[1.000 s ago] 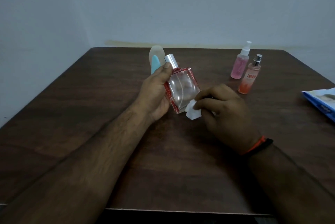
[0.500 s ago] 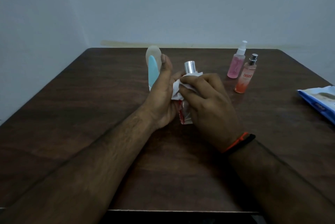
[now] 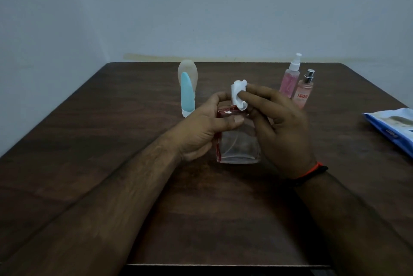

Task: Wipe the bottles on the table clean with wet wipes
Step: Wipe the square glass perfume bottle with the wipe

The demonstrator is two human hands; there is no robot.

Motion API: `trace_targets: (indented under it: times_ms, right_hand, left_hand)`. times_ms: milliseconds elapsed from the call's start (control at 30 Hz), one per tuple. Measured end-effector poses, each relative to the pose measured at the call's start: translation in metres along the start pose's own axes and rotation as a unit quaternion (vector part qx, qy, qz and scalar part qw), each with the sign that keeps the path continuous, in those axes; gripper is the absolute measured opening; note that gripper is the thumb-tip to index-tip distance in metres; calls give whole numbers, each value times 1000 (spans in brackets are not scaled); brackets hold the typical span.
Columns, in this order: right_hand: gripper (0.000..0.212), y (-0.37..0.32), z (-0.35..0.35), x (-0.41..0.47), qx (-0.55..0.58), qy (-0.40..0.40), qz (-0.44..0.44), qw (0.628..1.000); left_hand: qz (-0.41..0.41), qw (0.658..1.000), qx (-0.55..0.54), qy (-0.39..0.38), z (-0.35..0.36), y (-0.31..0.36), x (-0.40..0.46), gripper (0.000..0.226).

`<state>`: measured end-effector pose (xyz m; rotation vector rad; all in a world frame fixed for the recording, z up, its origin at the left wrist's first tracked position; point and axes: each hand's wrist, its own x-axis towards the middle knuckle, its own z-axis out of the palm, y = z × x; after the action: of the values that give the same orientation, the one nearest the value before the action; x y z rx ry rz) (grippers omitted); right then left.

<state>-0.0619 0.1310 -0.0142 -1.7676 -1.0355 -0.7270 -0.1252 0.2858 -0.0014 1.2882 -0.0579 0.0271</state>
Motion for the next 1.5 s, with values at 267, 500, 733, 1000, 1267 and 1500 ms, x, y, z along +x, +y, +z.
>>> trace_targets:
  times_ms: [267, 500, 733, 1000, 1267, 1500]
  right_hand:
    - [30, -6, -5, 5, 194, -50, 63, 978]
    - [24, -15, -13, 10, 502, -113, 274, 812]
    - [14, -13, -7, 7, 361, -43, 247, 898]
    - [17, -22, -14, 16, 537, -18, 320, 780]
    - [21, -12, -13, 16, 507, 36, 312, 802]
    - [23, -10, -8, 11, 373, 33, 250, 893]
  left_hand:
    - [-11, 999, -6, -49, -8, 3, 0, 74]
    - [-47, 990, -22, -130, -12, 8, -6, 92]
    - [-39, 990, 123, -53, -5, 8, -2, 106]
    - [-42, 989, 11, -144, -6, 13, -5, 98]
    - [-24, 990, -29, -139, -11, 13, -2, 87]
    - [16, 998, -22, -50, -12, 10, 0, 65]
